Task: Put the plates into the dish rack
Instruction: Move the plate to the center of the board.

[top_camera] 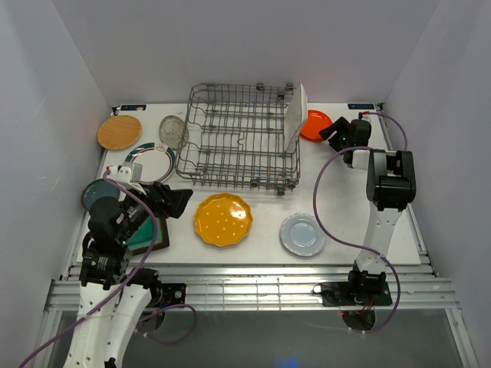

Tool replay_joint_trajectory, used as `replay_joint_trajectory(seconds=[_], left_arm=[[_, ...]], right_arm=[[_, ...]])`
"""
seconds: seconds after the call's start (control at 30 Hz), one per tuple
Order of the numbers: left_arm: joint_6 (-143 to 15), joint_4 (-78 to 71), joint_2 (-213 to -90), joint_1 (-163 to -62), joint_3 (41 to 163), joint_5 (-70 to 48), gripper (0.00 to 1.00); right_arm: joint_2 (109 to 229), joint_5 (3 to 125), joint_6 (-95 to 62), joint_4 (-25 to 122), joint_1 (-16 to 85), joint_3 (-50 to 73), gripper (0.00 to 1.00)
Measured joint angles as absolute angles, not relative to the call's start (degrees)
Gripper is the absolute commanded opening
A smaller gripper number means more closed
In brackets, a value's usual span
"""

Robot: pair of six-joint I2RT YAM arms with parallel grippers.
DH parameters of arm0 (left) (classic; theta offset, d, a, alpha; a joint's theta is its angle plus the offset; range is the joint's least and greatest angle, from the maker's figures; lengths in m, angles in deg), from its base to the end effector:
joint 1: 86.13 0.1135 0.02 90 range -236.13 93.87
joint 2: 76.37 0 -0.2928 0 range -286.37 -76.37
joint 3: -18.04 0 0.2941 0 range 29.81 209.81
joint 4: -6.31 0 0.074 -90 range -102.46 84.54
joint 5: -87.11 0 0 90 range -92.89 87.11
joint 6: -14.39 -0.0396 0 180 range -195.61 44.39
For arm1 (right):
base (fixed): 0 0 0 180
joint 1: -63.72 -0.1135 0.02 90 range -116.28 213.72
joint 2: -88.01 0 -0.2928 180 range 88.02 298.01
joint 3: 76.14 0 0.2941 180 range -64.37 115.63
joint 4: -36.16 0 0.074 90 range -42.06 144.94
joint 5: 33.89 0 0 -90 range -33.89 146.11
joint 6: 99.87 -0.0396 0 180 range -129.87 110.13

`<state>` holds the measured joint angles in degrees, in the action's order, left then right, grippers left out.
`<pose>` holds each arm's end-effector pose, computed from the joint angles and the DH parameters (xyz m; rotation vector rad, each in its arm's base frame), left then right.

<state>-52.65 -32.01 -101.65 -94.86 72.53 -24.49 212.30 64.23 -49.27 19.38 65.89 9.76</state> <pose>0.1177 -0.0328 0.3645 0.0657 1.7735 -0.7291 0.5206 -0.0141 0.1311 0.6147 1.8893 0.5639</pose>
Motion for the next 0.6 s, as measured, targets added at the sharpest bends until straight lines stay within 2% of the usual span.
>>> replay_joint_trajectory(seconds=[0.37, 0.6], left_arm=[[-52.6, -32.0, -101.7, -94.9, 72.5, -24.5, 0.98], [-52.6, -32.0, -101.7, -94.9, 72.5, -24.5, 0.98]], right_arm=[[213.0, 64.2, -49.8, 22.3, 65.9, 13.5, 0.63], [214.9, 64.2, -50.0, 25.3, 65.9, 16.3, 0.63]])
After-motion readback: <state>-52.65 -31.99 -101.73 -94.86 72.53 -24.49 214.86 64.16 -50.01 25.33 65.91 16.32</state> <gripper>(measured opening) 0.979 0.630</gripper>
